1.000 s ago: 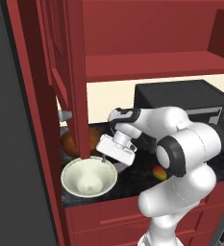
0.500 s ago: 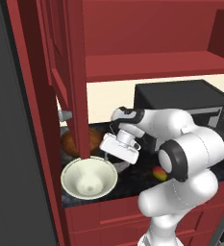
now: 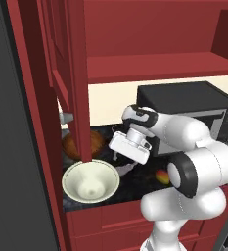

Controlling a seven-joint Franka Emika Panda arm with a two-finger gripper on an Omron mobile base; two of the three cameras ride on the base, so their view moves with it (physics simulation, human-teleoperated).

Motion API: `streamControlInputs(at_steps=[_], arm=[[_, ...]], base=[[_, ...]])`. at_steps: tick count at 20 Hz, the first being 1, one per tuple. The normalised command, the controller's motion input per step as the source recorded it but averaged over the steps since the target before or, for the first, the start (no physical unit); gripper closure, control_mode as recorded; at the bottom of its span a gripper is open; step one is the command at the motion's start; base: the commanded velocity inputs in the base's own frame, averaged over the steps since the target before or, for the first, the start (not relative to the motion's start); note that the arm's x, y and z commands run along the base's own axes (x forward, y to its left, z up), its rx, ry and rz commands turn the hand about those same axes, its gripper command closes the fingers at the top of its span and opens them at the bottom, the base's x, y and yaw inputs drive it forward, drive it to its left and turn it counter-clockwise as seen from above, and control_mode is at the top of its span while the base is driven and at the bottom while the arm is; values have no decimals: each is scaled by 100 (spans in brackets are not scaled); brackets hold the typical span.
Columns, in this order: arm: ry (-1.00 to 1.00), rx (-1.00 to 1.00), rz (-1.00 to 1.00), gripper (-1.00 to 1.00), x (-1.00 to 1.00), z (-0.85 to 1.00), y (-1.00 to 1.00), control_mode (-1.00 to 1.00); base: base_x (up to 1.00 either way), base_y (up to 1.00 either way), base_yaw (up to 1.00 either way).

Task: Pick both bowls and place them on the counter. Then place the mango in one bowl and place the eggplant in the other bowl.

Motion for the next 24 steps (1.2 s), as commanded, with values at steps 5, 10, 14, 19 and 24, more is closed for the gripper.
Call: streamControlInputs(at_steps=[5, 10, 14, 19, 24], arm=[[-3, -5, -21, -100, -24, 5, -26, -100], [-2, -9, -28, -100, -10, 3, -11, -100], [0, -10, -31, -100, -2, 5, -12, -100], [2, -13, -30, -100, 0, 0, -14, -100], [10, -6, -22, -100, 0, -8, -2, -100]], base=[[0, 0, 0], [0, 0, 0], [0, 0, 0], [0, 0, 0], [0, 0, 0]])
